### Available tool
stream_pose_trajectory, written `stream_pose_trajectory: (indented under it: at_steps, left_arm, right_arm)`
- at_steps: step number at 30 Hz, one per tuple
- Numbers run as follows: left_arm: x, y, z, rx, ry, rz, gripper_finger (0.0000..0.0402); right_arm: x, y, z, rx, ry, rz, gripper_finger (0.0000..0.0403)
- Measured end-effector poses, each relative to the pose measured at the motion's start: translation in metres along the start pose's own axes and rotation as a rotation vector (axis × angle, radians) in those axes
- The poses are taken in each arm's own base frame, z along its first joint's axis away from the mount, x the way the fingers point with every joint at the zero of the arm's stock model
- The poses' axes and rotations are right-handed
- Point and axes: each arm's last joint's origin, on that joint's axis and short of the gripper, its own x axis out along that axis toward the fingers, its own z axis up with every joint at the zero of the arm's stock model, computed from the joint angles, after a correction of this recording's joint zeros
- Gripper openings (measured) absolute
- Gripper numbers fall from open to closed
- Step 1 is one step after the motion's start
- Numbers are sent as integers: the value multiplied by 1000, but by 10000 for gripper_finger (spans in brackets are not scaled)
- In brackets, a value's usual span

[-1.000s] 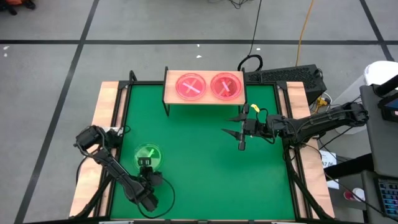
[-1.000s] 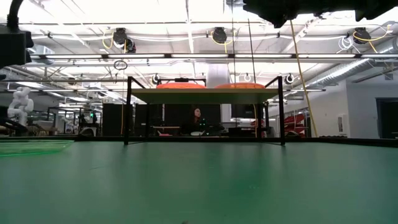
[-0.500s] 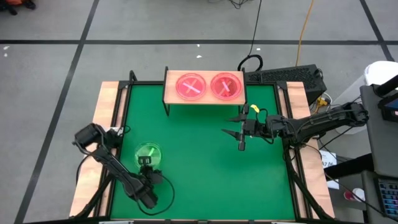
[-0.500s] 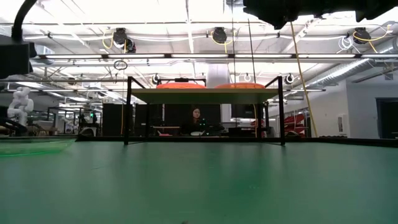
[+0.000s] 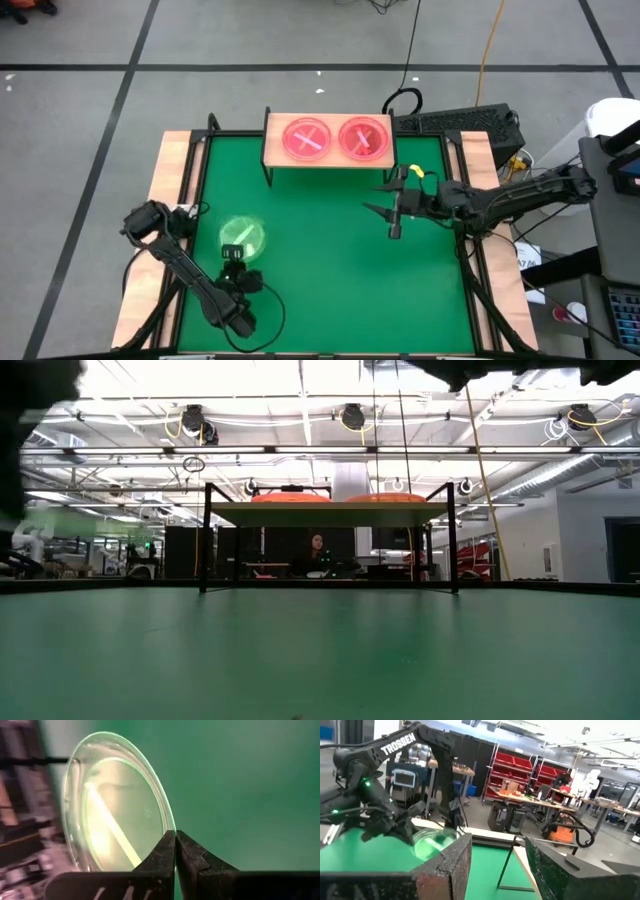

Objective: Place and stack plates onto a shelf
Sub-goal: Stack the green plate on top of the pink plate on the shelf

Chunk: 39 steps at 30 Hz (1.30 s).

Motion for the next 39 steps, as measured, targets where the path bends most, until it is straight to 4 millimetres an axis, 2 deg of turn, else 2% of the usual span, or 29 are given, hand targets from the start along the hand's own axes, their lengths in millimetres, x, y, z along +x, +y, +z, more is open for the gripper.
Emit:
stream_pose_trajectory:
  at_steps: [3,7,17,24,31,35,39]
  left_arm:
    - [-15,20,5,-3,-46,76,2]
    - [-24,52,13,47,-160,100,2]
    - [-12,160,35,-3,-283,260,1]
    - [7,236,68,3,-410,222,1]
    - [37,299,94,101,-659,132,1]
    - [57,323,90,165,-648,137,1]
    - [77,337,82,205,-651,31,1]
  right_arm:
    - [-10,-4,7,13,-14,-4,169]
    - [-24,-11,16,7,-33,-9,169]
    - [-52,-19,17,2,44,11,169]
    - [-58,-20,14,23,92,20,169]
    - [-58,-19,11,11,118,27,169]
    - [-58,-19,11,11,120,27,169]
    - [-58,-19,11,11,121,27,169]
